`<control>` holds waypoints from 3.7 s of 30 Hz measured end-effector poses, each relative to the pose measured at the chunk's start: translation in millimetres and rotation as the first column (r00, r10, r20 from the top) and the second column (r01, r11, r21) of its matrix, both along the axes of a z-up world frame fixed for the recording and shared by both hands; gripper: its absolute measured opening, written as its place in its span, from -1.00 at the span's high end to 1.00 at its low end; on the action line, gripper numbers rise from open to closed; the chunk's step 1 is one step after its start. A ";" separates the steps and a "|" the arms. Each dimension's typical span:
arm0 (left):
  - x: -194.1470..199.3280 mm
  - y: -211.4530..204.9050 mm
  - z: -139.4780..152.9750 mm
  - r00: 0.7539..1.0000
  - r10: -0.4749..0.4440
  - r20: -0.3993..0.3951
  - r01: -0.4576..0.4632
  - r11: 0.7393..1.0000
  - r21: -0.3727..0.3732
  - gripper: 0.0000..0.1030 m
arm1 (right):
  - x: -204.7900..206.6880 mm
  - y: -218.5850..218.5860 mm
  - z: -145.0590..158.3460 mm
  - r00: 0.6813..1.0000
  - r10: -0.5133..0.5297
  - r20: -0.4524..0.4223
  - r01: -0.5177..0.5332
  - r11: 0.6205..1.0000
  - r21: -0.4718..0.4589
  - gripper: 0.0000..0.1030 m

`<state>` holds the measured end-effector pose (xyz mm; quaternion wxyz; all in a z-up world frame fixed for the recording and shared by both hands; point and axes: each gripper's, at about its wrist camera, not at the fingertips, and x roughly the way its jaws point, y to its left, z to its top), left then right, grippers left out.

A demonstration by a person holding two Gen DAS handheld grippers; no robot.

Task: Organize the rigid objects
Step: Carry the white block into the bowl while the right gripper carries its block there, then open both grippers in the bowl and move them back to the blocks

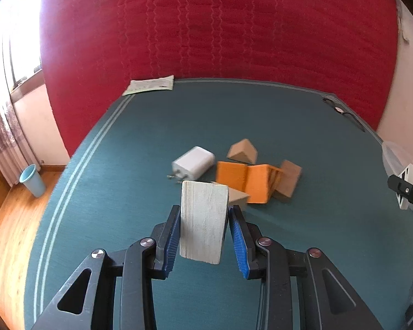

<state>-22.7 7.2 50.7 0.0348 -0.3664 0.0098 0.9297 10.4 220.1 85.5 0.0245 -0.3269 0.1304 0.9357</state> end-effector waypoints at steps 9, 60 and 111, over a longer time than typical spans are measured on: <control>-0.8 42.3 4.5 0.997 -0.070 0.008 0.070 0.998 0.001 0.28 | 17.1 64.1 2.2 0.991 -0.132 -0.017 0.132 0.991 0.015 0.30; -2.0 254.8 24.7 0.862 -0.506 0.022 0.504 0.861 0.060 0.28 | 73.6 187.3 -9.3 0.853 -0.504 -0.136 0.515 0.855 0.061 0.20; -33.2 222.8 4.5 0.954 -0.294 0.053 0.294 0.956 0.013 -0.99 | 57.1 128.2 -9.6 0.966 -0.249 -0.069 0.250 0.968 0.020 0.06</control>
